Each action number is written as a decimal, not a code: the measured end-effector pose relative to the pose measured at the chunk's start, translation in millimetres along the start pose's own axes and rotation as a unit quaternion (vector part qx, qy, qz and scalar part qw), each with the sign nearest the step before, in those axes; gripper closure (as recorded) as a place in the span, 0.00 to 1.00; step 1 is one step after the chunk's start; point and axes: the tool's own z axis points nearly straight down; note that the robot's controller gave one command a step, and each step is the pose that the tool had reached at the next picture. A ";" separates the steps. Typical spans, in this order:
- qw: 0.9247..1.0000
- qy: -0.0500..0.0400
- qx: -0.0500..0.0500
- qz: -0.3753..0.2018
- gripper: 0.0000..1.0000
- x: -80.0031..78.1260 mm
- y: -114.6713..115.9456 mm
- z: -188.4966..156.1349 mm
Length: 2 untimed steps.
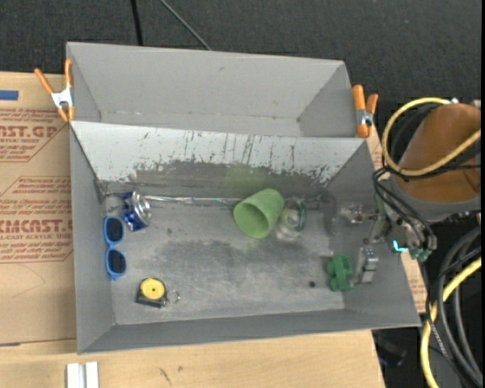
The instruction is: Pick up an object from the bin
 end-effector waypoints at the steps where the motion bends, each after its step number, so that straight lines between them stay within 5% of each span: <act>1: 0.999 0.001 -0.003 -0.040 0.00 -1.8 -8.4 93.0; 2: 0.995 -0.009 0.001 -0.100 0.00 21.9 47.2 86.7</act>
Offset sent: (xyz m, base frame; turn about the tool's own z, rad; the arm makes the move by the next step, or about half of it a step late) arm 0.0032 -0.0120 -0.0880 -0.0789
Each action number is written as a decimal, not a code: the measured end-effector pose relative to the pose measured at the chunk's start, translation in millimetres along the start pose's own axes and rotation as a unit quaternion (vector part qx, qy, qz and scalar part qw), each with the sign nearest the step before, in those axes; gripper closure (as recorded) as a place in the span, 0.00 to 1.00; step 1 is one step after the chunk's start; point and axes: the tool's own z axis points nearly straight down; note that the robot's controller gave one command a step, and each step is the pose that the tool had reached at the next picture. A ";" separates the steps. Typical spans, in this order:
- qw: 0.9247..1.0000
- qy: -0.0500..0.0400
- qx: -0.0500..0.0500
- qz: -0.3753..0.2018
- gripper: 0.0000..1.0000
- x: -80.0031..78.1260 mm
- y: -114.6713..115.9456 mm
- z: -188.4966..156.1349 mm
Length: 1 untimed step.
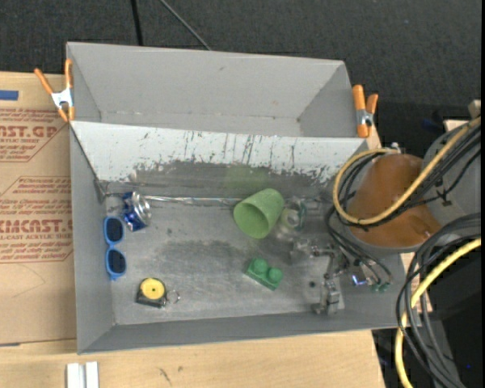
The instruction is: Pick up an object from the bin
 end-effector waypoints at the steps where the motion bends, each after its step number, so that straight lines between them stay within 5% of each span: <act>1: 0.999 0.005 -0.003 0.039 0.00 -25.3 67.3 2.0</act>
Offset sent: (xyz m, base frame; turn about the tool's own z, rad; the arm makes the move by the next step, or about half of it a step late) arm 0.0109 0.0652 -0.0014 0.0832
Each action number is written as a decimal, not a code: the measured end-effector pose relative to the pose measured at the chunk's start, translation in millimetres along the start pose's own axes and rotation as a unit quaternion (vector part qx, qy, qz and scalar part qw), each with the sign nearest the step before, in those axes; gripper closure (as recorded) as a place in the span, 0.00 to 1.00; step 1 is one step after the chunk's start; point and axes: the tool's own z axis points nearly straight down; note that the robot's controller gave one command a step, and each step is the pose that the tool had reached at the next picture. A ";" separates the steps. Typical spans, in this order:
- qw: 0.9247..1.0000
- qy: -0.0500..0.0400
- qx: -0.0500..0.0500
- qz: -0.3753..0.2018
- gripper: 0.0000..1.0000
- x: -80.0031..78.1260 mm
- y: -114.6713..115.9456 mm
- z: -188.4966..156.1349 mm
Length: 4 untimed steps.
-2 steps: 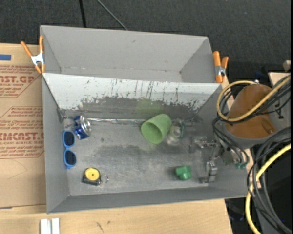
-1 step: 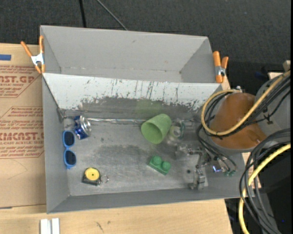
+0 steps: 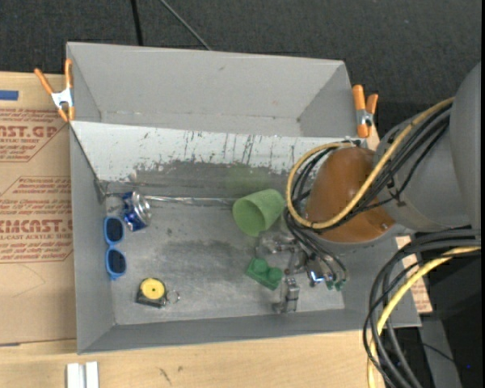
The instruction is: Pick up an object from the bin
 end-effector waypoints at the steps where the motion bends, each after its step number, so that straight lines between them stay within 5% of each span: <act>1: 1.000 0.001 0.002 0.003 1.00 1.2 -4.6 -0.2; 2: 1.000 0.001 0.002 0.003 0.00 1.3 -4.7 -0.2; 3: 1.000 0.008 -0.001 0.006 0.00 -48.0 72.8 -1.5; 4: 1.000 0.003 0.002 0.001 0.00 -9.4 62.7 0.9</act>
Offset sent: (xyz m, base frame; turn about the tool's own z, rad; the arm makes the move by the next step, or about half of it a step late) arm 0.0000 0.0000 0.0000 0.0000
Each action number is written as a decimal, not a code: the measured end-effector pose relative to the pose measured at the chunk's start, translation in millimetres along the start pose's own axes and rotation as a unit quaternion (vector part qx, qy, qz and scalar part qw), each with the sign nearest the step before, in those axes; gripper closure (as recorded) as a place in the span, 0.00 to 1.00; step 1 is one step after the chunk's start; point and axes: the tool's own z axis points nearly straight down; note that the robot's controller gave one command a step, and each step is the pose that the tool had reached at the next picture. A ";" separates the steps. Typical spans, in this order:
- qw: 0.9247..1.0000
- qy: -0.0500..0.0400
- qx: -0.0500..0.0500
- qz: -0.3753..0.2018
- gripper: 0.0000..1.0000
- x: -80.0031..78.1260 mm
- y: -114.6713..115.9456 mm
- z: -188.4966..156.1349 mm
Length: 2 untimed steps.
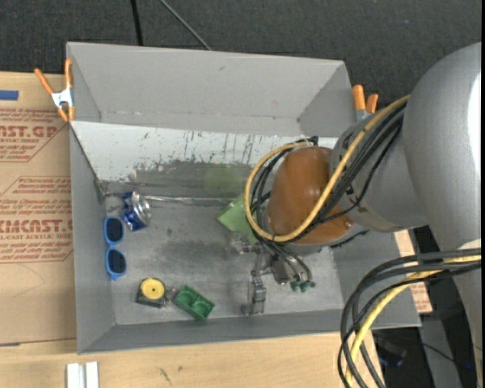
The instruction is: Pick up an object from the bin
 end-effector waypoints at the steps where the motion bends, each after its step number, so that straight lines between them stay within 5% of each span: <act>1: 1.000 -0.009 0.001 0.006 0.00 -67.7 -36.1 -79.3; 2: 1.000 -0.001 0.001 -0.032 0.00 -73.8 -81.1 -1.6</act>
Offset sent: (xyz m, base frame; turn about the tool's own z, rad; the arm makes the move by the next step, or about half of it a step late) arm 0.0673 -0.0265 0.0742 0.0105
